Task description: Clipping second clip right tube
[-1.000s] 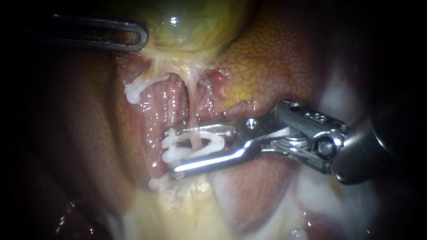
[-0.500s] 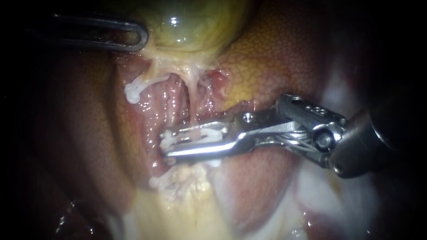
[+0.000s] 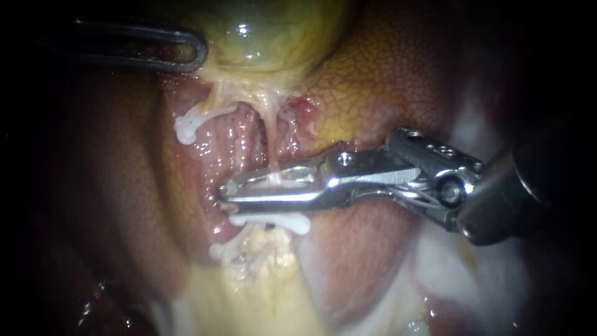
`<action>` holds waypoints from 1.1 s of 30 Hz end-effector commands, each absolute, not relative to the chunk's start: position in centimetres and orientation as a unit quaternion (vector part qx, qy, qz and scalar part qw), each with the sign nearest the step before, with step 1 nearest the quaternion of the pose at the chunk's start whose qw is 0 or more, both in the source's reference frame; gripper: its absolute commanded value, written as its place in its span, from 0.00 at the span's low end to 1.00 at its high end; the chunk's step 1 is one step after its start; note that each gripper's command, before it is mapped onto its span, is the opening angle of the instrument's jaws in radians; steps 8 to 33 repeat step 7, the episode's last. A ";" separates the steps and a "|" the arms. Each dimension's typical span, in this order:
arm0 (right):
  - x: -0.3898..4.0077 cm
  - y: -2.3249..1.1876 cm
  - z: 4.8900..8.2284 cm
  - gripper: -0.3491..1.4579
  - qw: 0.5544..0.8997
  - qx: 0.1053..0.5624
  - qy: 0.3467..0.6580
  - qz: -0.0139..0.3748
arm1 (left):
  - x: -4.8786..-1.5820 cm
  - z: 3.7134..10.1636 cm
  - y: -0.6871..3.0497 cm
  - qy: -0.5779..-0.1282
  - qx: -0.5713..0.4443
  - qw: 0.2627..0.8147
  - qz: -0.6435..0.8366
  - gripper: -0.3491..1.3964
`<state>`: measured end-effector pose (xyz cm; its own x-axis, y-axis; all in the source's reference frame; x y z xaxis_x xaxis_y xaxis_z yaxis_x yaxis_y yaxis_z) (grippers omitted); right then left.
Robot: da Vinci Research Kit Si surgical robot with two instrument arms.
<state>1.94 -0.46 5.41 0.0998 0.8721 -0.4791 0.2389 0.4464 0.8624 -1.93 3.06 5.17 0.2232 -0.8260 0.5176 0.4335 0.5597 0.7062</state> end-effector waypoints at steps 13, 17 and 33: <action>1.94 -0.46 5.44 0.00 0.589 0.451 0.615 0.268 | -1.94 5.17 3.06 -0.462 0.212 0.753 -0.419 0.00; 1.94 -0.46 5.44 0.00 0.589 0.451 0.615 0.268 | -1.94 5.17 3.06 -0.462 0.212 0.753 -0.419 0.00; 1.94 -0.46 5.44 0.00 0.589 0.451 0.615 0.268 | -1.94 5.17 3.06 -0.462 0.212 0.753 -0.419 0.00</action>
